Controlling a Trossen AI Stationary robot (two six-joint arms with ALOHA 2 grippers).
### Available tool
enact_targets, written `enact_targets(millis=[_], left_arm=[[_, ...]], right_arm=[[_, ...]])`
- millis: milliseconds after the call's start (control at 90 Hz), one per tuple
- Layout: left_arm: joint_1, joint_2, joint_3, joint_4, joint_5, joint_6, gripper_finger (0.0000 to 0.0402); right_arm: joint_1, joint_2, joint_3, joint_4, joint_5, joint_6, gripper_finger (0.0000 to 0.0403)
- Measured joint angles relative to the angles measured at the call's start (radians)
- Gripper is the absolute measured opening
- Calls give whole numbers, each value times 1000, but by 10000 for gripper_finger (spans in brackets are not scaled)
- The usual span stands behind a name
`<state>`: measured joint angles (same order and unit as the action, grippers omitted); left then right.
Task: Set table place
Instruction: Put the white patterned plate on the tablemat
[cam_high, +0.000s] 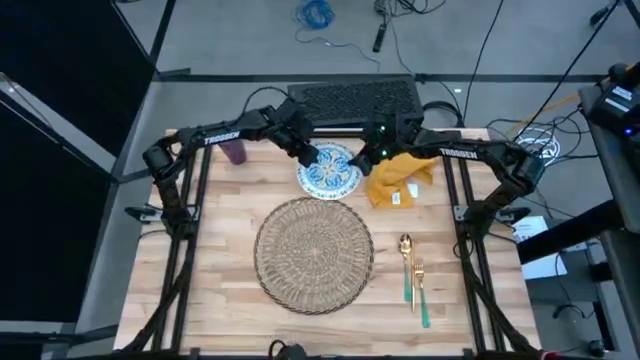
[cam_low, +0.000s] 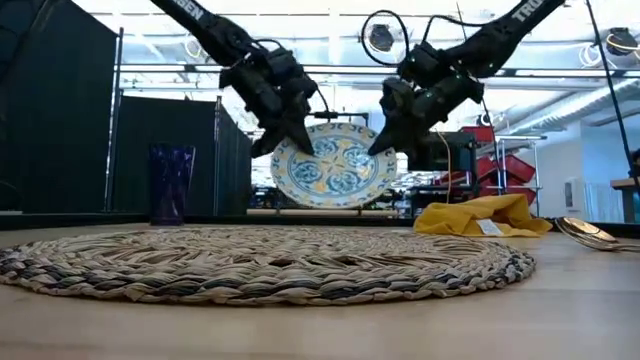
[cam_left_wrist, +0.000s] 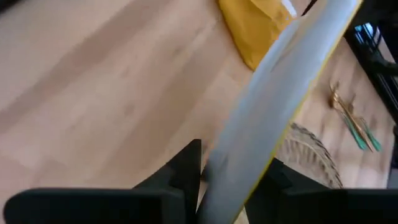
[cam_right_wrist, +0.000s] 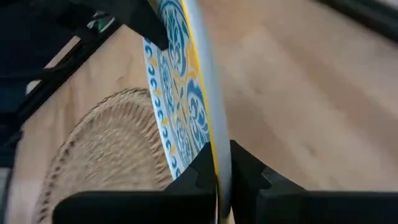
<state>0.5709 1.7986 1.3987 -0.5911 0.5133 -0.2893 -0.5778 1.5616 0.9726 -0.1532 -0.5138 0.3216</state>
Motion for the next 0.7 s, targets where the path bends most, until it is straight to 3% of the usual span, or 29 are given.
enact_targets(millis=[300,533,700], left_arm=[[-182,-60,3,-166,2,-58,76],[-381,-68,5,-166,-45,-118,76],[-484,-68,5,-169,-132,-148,76]], right_arm=[[245,2,-1,-55,13,95,0],[441,2,0,-25,120,157,0],[559,3,0,-26,203,217,0]])
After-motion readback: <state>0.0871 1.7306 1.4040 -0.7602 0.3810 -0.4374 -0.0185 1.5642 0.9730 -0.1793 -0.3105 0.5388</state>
